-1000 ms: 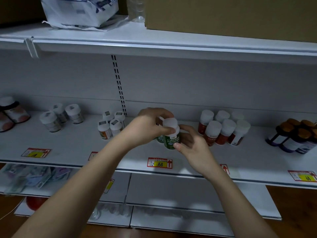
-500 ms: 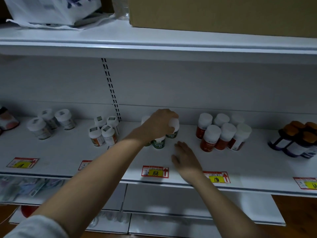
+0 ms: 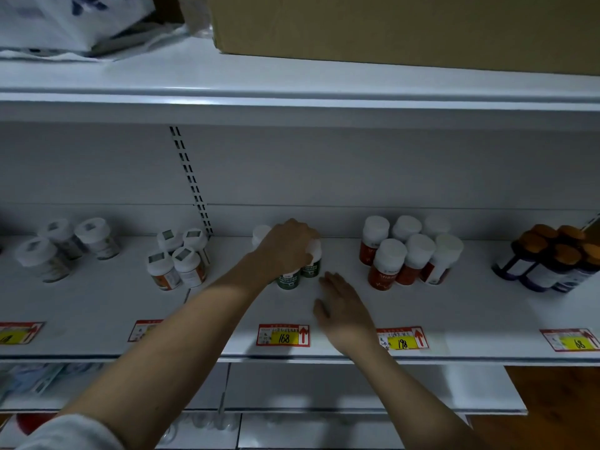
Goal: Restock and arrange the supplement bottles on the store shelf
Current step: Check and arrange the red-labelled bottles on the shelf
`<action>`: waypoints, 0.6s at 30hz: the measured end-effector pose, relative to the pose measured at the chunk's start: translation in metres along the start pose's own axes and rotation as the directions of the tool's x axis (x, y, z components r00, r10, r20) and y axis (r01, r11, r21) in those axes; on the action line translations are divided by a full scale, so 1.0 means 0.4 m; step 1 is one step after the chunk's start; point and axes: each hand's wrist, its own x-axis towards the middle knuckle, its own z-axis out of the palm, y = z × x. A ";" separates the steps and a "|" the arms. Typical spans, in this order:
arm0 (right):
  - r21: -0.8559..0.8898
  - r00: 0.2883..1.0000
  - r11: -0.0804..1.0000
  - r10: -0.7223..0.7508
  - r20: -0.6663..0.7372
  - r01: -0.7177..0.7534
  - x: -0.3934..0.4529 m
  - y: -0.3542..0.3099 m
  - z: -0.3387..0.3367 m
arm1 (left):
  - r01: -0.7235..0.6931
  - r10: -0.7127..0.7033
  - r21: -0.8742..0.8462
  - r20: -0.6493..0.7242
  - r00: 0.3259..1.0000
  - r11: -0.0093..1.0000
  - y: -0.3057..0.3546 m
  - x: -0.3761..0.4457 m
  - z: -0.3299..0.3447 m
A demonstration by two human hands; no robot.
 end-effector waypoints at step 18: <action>-0.106 0.993 0.988 0.106 -0.046 -0.110 -0.020 -0.108 -0.116 | -0.065 -0.005 -0.225 -0.300 0.954 0.972 0.041 -0.193 -0.006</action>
